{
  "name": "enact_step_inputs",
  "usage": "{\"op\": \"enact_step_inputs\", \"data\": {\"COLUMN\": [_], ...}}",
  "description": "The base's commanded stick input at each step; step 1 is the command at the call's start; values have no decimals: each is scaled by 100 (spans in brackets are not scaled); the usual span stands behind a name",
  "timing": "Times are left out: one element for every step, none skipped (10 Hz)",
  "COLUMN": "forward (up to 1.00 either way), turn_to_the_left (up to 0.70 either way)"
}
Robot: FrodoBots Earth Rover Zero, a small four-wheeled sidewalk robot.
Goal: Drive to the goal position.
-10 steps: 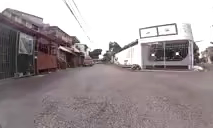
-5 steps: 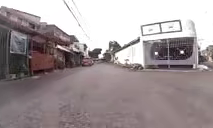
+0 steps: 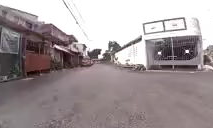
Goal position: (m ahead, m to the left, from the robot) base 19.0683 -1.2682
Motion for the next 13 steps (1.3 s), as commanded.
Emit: {"op": "enact_step_inputs", "data": {"forward": [100,100,100,100,100,100,100,100,100,100,100,100,100], "turn_to_the_left": [0,0,0,0,0,0,0,0,0,0,0,0,0]}}
